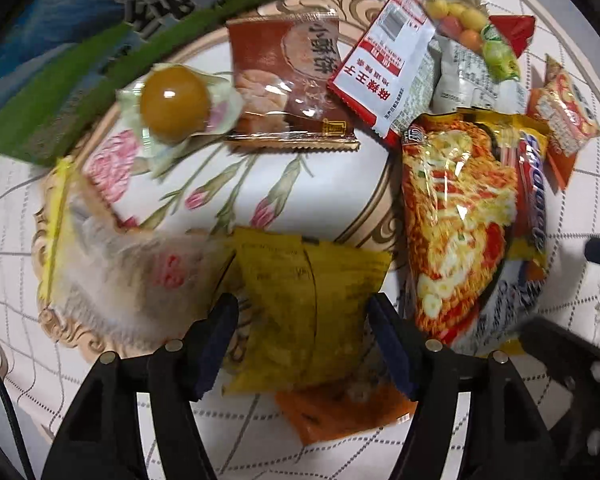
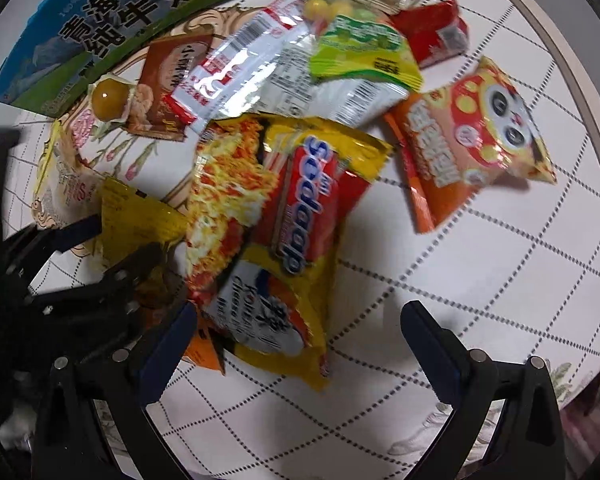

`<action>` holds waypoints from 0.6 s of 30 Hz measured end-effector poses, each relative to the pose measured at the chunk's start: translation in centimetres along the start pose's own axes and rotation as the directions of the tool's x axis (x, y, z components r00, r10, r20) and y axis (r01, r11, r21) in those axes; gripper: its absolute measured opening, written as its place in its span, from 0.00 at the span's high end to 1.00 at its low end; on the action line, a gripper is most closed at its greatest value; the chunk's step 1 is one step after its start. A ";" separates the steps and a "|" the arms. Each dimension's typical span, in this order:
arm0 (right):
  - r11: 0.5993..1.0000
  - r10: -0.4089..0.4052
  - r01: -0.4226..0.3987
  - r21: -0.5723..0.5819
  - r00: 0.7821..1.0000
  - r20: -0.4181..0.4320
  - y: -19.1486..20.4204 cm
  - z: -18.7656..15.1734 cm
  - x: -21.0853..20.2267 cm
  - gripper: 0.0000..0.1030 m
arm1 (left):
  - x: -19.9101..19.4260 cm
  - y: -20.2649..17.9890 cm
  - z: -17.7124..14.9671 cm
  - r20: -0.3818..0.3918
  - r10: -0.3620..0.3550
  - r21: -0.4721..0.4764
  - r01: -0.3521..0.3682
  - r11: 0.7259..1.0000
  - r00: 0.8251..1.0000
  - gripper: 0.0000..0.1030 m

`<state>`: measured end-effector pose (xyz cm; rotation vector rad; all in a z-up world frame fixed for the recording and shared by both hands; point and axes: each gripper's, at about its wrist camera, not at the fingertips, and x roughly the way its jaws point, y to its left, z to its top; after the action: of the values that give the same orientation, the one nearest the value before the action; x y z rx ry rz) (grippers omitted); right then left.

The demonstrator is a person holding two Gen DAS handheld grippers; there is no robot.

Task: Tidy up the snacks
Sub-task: 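Grasp the yellow chip bag with the left tool while the right tool grasps the Sedaap noodle pack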

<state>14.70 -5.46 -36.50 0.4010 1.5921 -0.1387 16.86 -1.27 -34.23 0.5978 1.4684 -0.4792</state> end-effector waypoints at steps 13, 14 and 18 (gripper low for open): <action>0.999 -0.040 0.040 0.007 0.999 0.021 1.2 1.6 1.4 0.00 | 1.2 9.8 -5.6 0.029 -0.177 -0.585 0.160 0.795 0.984 0.45; 0.999 -0.043 0.043 0.005 0.999 0.009 1.7 2.0 2.0 0.00 | 1.5 10.2 -5.9 0.040 -0.199 -0.597 0.183 0.781 0.979 0.45; 0.987 -0.146 0.143 -0.067 0.988 -0.044 3.1 2.6 4.0 0.11 | 2.3 11.2 -6.5 0.039 -0.213 -0.551 0.199 0.811 0.976 0.43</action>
<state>18.17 -2.77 -40.18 0.2408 1.6693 -0.1898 19.14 11.60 -35.62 -0.0221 1.6104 -0.1892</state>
